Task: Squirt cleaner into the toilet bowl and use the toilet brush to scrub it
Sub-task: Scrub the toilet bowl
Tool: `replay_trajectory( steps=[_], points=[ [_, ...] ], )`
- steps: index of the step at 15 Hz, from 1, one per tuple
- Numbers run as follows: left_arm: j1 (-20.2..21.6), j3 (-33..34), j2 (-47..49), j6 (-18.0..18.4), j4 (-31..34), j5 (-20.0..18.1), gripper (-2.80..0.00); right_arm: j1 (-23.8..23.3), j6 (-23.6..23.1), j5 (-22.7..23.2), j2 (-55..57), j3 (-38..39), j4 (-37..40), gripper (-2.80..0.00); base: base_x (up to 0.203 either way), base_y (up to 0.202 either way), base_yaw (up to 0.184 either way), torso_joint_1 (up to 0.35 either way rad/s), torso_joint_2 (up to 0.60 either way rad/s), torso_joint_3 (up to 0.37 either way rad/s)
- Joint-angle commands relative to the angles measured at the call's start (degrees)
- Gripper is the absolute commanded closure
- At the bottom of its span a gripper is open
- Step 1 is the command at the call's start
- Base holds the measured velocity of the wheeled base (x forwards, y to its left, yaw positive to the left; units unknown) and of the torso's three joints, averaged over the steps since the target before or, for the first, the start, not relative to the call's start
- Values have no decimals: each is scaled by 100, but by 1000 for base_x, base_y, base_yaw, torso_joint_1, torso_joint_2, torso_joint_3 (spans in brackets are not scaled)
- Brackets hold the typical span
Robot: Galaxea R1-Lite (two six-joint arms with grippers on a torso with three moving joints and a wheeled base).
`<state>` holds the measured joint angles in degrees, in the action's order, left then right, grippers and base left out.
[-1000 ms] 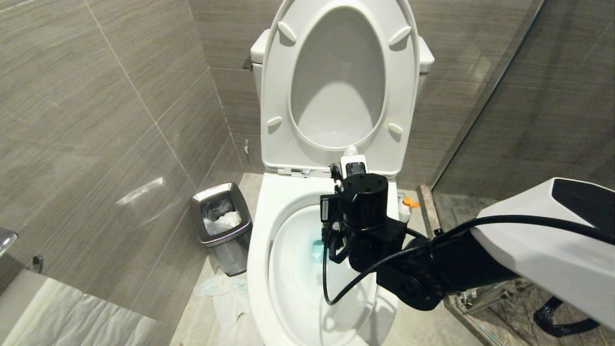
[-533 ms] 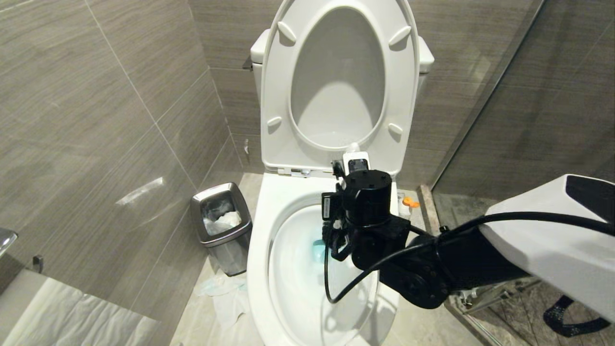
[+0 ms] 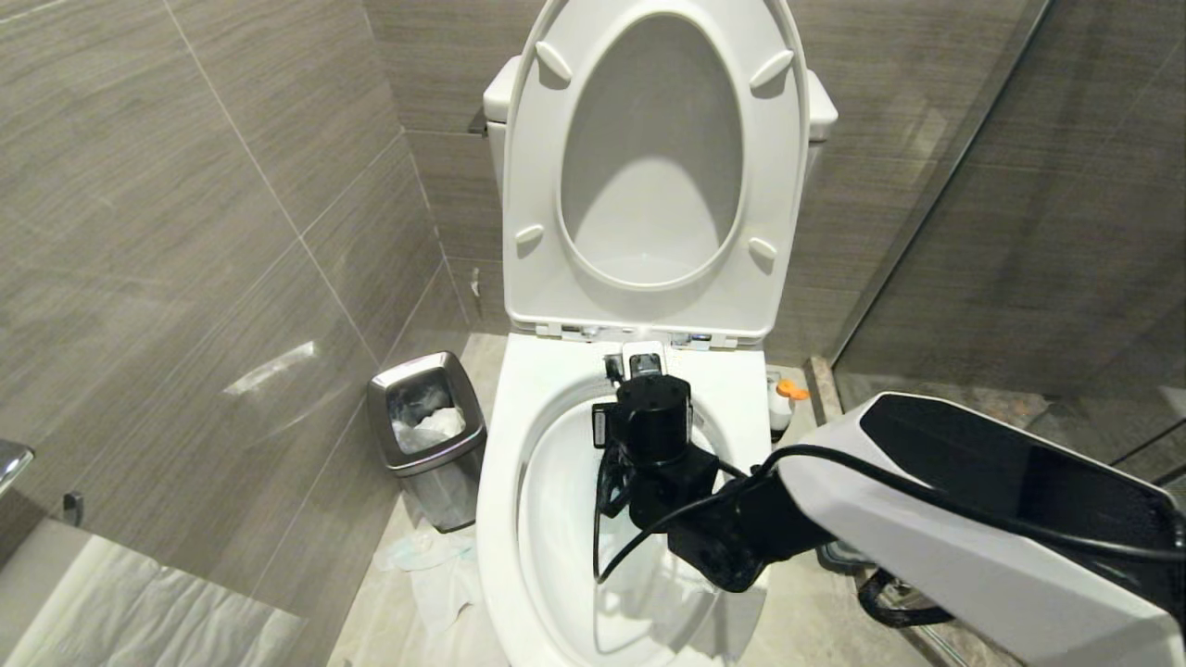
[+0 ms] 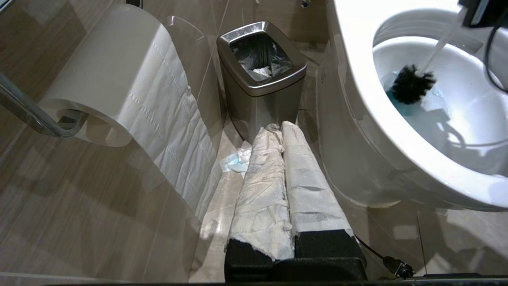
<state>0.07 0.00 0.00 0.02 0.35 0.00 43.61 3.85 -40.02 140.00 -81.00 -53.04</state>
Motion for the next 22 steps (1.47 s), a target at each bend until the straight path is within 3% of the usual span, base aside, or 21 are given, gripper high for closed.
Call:
replay_trajectory(
  steps=[1, 4, 11, 16, 22],
  points=[
    [1, 0, 0, -2, 1, 0, 0, -1, -18, -32, 489, -208, -111, 0, 0, 0, 0, 0, 0, 0],
    [1, 0, 0, -2, 1, 0, 0, 49, -33, -51, -99, -116, -94, 0, 0, 0, 0, 0, 0, 0],
    [1, 0, 0, -2, 1, 0, 0, 336, -25, -58, -2253, 1029, 285, 0, 0, 0, 0, 0, 0, 0],
    [1, 0, 0, -2, 1, 0, 0, 349, 7, -50, -1752, 960, 257, 0, 0, 0, 0, 0, 0, 0],
    [1, 0, 0, -2, 1, 0, 0, 344, 164, -57, -327, 585, -66, 0, 0, 0, 0, 0, 0, 0]
  ],
)
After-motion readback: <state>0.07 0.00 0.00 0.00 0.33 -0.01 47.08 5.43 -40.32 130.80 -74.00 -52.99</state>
